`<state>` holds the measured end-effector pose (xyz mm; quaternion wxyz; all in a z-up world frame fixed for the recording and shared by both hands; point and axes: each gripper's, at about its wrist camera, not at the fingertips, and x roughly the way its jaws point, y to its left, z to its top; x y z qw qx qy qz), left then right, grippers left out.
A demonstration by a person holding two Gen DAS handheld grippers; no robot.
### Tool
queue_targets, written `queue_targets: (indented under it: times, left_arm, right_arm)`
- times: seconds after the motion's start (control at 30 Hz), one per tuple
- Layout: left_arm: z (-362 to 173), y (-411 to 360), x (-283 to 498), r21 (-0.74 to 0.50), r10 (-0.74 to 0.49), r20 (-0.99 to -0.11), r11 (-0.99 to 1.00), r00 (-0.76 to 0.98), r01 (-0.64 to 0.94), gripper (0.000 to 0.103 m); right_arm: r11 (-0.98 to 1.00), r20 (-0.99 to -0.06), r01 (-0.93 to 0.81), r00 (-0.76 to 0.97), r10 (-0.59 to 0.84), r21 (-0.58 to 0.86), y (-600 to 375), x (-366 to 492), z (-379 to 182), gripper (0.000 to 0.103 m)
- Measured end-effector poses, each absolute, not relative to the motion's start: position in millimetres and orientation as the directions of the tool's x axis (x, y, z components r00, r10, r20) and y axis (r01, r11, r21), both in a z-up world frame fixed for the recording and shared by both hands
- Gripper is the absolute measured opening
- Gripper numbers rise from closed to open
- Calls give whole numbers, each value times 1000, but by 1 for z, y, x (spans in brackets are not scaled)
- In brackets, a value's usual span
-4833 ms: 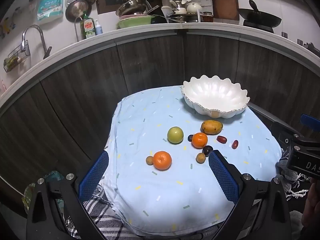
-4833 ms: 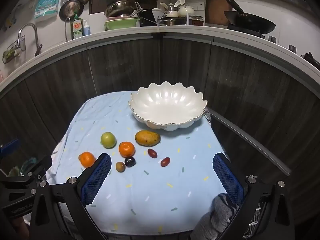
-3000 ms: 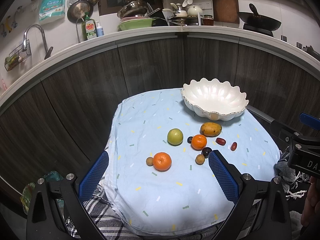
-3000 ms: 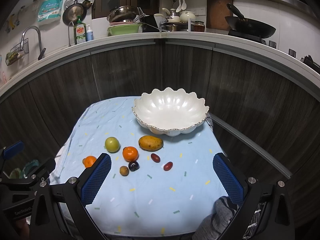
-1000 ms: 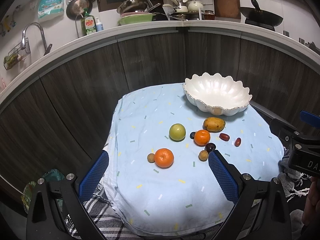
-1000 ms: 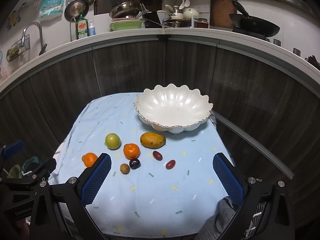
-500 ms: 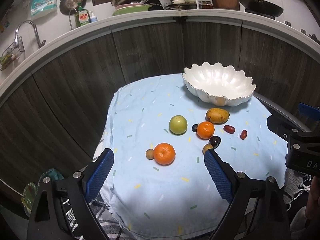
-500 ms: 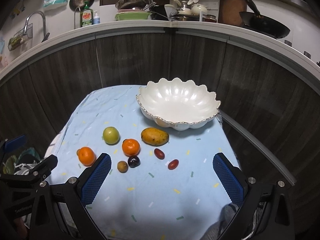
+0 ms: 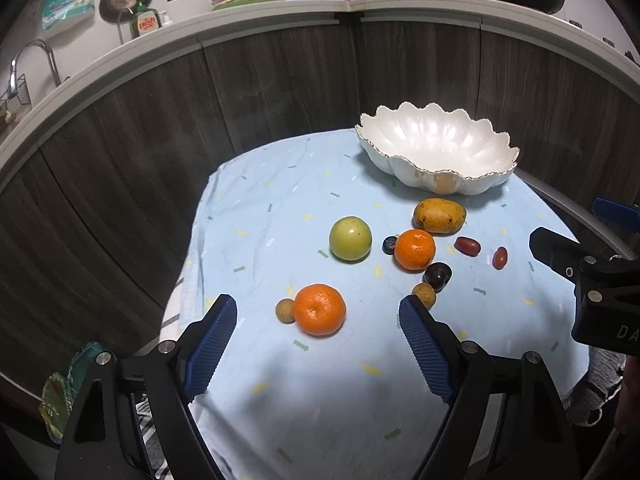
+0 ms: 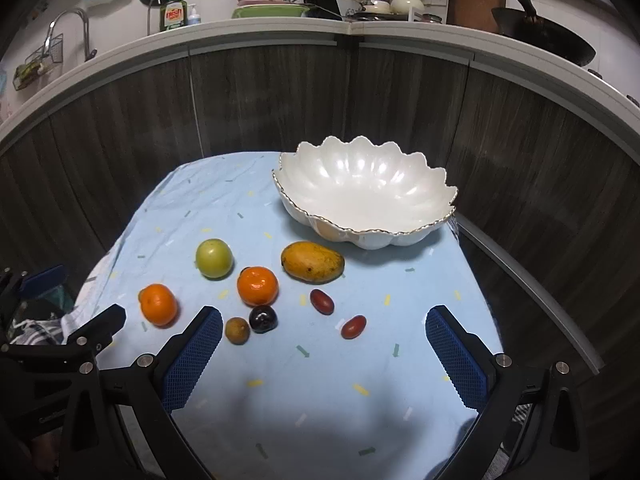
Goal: Organize fruits
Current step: 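Grasp the small mandarin with the left tool while the right tool grasps a red date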
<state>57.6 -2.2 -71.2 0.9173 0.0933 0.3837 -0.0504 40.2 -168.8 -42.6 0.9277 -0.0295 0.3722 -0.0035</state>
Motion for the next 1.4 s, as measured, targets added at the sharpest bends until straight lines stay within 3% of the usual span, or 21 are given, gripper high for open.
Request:
queue_targets:
  times: [0.77, 1.4]
  left_arm:
    - [-130, -10, 104, 147, 5, -757, 976, 653, 163, 68]
    - [-155, -8, 123, 148, 25, -789, 978, 614, 150, 60]
  right_arm:
    - [997, -729, 58, 680, -79, -54, -185, 80, -93, 101]
    - [993, -793, 110, 602, -93, -33, -199, 101, -136, 68]
